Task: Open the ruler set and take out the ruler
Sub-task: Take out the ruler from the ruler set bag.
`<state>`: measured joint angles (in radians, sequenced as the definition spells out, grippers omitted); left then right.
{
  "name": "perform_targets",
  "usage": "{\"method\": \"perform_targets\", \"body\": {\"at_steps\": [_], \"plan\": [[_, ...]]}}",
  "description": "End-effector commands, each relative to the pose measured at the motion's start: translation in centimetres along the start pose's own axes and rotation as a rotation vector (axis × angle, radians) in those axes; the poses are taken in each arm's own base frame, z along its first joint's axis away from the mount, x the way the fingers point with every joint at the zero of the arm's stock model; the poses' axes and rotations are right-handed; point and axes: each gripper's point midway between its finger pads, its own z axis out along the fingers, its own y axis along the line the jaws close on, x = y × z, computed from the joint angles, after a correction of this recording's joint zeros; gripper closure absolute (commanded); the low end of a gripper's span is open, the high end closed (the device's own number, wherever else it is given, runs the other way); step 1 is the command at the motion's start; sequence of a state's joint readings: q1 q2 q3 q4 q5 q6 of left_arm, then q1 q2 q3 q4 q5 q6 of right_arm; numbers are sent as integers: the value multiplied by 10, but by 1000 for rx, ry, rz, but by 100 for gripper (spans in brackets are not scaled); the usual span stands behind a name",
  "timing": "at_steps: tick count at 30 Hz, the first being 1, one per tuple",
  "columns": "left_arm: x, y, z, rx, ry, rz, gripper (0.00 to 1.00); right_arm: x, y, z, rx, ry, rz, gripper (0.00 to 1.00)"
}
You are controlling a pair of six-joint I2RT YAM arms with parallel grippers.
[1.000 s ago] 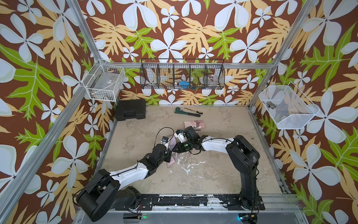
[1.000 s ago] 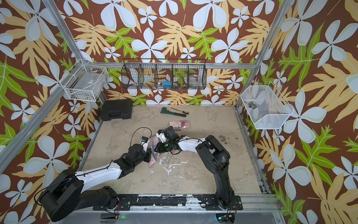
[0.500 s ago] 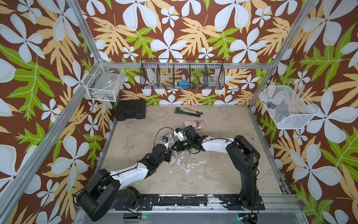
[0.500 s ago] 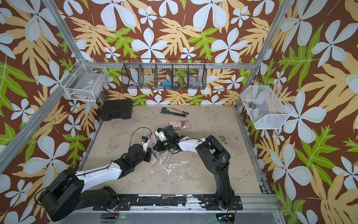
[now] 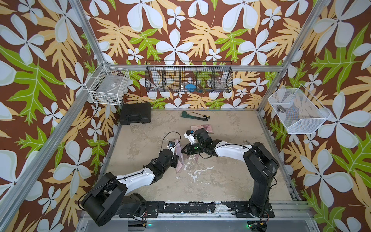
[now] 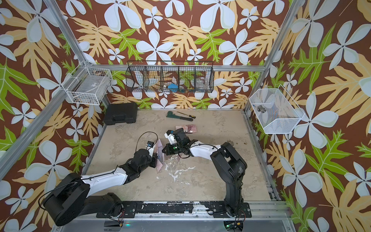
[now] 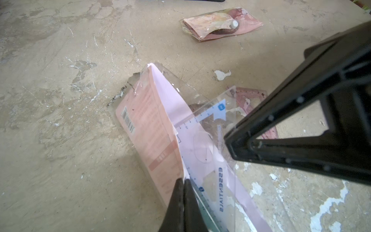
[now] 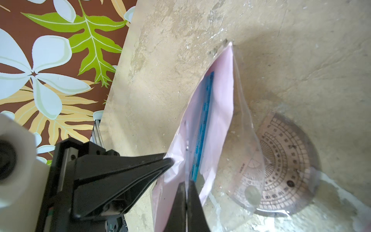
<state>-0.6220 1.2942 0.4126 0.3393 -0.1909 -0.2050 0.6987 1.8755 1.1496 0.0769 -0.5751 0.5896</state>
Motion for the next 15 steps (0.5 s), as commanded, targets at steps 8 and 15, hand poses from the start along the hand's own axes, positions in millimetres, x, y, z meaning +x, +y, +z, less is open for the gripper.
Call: {"method": "perform_targets", "body": {"at_steps": [8, 15], "plan": [[-3, 18, 0, -114, 9, -37, 100, -22, 19, -59, -27, -118, -62, 100], [-3, 21, 2, -136, 18, -39, 100, -18, -5, -109, -20, -174, 19, 100]]}}
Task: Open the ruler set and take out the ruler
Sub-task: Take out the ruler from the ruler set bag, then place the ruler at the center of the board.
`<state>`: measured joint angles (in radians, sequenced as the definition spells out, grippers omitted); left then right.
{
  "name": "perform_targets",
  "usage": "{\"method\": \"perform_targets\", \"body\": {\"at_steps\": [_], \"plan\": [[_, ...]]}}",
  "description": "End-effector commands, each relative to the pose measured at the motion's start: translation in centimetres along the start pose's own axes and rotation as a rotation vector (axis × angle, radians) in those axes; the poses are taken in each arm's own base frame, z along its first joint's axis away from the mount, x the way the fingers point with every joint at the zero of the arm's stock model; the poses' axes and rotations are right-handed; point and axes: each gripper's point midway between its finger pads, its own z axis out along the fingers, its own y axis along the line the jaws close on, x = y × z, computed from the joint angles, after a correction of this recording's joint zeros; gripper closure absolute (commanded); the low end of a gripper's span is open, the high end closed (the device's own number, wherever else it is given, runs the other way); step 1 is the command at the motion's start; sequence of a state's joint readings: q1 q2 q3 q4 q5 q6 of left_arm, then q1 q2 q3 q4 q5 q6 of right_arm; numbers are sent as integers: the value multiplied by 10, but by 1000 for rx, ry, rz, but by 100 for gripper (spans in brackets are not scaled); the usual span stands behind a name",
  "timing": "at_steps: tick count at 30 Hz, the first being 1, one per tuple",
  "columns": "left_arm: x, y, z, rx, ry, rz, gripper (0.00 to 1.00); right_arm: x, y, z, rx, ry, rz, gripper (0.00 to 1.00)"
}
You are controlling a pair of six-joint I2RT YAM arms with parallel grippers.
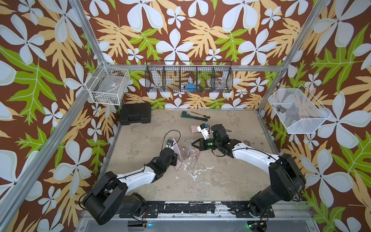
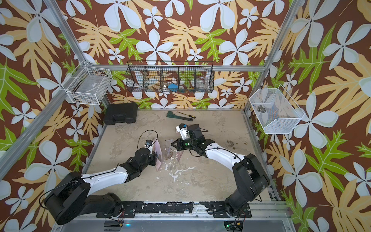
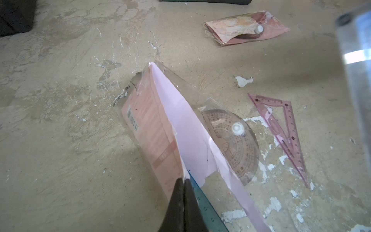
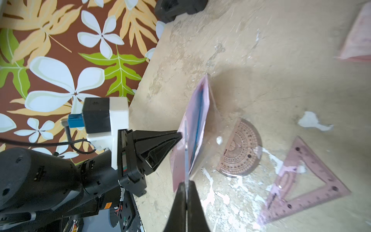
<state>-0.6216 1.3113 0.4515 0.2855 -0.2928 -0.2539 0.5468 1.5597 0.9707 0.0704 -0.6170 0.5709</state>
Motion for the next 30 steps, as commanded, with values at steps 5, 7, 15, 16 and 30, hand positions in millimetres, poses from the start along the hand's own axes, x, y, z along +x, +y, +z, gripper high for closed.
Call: {"method": "perform_targets", "body": {"at_steps": [5, 7, 15, 16, 30], "plan": [[-2, 5, 0, -31, 1, 4, 100, 36, -35, -28, 9, 28, 144, 100], [-6, 6, -2, -36, -12, 2, 100, 57, -45, -25, 5, 59, 187, 100], [-3, 6, -2, -32, -2, 0, 100, 120, -37, 13, -150, 215, 291, 100], [-3, 6, -2, -32, -3, 0, 100, 123, -33, 17, -171, 224, 302, 100], [-5, 4, -3, -22, -9, 1, 100, 144, -68, 24, 26, 298, 260, 61]]}}
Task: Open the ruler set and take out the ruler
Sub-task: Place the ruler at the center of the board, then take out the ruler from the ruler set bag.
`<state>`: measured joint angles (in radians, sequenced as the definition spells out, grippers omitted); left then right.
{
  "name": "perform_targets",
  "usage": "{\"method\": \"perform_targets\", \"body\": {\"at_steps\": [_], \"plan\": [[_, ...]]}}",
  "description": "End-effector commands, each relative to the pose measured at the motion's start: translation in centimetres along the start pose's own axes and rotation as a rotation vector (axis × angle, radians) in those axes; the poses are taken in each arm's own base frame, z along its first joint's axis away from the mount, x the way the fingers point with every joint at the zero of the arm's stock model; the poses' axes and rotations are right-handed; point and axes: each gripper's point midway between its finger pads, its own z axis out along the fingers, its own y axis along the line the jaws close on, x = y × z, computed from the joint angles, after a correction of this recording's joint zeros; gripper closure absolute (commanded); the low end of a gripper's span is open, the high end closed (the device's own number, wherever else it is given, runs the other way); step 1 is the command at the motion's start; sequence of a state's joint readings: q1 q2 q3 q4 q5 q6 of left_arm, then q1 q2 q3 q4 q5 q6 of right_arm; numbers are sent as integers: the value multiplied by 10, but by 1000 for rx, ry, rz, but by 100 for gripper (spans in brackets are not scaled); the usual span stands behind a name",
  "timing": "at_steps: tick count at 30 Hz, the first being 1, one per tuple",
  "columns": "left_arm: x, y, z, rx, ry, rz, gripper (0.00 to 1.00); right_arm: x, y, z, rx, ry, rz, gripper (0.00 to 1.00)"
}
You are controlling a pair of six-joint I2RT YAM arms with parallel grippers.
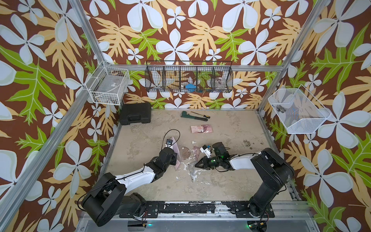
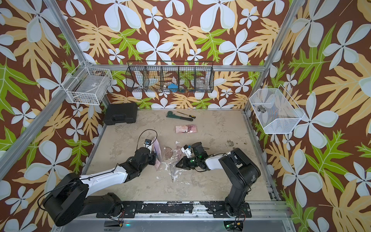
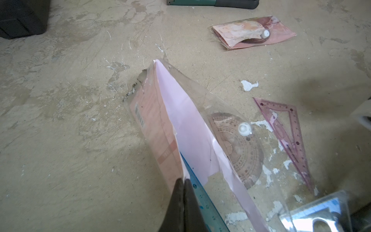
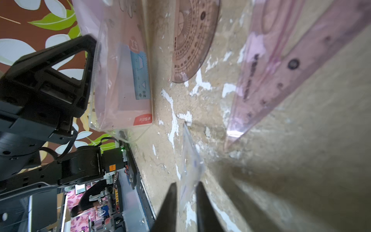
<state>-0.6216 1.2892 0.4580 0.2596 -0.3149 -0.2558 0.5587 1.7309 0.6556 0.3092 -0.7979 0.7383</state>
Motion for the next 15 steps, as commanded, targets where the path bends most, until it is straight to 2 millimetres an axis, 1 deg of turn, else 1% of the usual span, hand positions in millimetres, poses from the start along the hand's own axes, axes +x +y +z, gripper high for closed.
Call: {"method": "perform_targets", "body": {"at_steps": [1, 2, 5, 9, 12, 15], "plan": [[0, 0, 1, -1, 0, 6, 100, 2, -14, -5, 117, 14, -62, 55], [0, 0, 0, 0, -2, 5, 100, -1, -12, -8, 129, 13, -90, 53], [0, 0, 1, 1, -4, 7, 100, -15, -3, -19, 145, -28, -139, 48], [-1, -1, 0, 8, -8, 9, 100, -36, 27, -33, 68, -108, -216, 46], [-2, -6, -2, 41, -12, 21, 100, -49, 49, -41, 5, -172, -260, 46], [-1, -10, -2, 64, -12, 33, 100, -59, 67, -41, -47, -199, -276, 51]]}}
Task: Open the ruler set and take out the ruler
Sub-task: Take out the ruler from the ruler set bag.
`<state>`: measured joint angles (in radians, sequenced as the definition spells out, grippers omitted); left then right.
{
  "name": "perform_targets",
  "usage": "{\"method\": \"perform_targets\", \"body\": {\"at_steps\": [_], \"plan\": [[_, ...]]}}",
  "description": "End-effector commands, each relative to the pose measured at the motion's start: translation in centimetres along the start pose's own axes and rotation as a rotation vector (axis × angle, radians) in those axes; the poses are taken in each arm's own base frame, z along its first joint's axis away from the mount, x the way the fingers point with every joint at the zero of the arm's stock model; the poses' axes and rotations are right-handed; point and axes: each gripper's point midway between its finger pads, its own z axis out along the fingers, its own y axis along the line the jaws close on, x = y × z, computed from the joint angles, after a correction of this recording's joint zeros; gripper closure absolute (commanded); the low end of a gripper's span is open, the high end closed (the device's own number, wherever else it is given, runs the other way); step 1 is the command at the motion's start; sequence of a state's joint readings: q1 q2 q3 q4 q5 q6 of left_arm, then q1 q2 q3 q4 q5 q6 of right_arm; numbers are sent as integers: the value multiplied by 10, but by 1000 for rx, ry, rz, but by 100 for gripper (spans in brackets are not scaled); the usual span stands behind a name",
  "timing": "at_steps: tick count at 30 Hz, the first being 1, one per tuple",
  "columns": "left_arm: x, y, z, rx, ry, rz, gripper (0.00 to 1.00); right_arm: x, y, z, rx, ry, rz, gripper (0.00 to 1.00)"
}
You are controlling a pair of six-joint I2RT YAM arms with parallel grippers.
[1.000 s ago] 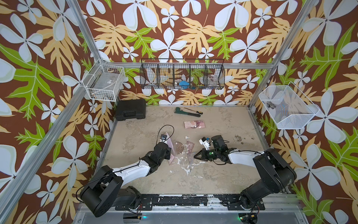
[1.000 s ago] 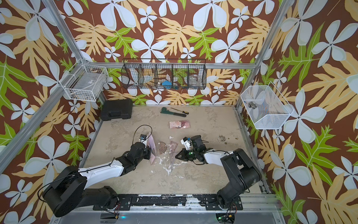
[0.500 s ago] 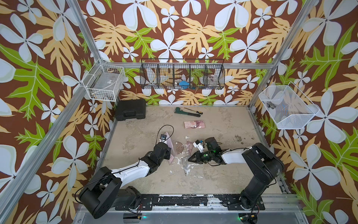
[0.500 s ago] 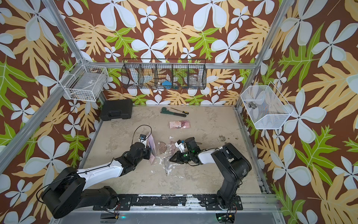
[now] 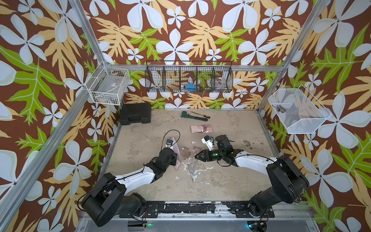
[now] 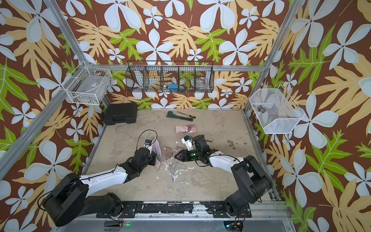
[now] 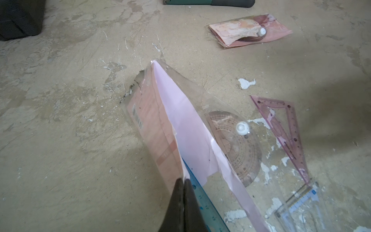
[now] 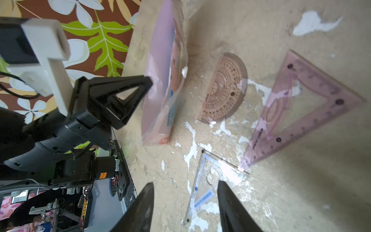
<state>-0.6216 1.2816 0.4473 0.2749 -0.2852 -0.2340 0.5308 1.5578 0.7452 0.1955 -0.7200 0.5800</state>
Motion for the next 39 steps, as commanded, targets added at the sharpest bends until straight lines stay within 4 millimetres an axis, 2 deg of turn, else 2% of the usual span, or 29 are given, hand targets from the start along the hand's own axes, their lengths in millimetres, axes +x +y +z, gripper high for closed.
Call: {"method": "perform_targets", "body": {"at_steps": [1, 6, 9, 19, 28, 34, 39], "plan": [[-2, -6, -1, 40, -10, 18, 100, -21, 21, 3, -59, -49, -40, 54], [0, -9, -1, 58, -9, 24, 100, -39, 52, 20, -76, -66, -112, 66], [-2, -10, -3, 68, -23, 26, 100, -45, 62, 40, -76, -42, -108, 68], [-4, -14, -8, 108, -58, 37, 100, -41, 42, 96, 10, 53, -72, 72], [-4, -16, -12, 127, -79, 40, 100, -36, 25, 119, 56, 102, -69, 74], [-5, -12, -14, 110, -89, 29, 100, -36, 14, 122, 107, 106, -41, 75], [-4, -13, -13, 114, -86, 34, 100, -32, 19, 130, 77, 131, -54, 75]]}}
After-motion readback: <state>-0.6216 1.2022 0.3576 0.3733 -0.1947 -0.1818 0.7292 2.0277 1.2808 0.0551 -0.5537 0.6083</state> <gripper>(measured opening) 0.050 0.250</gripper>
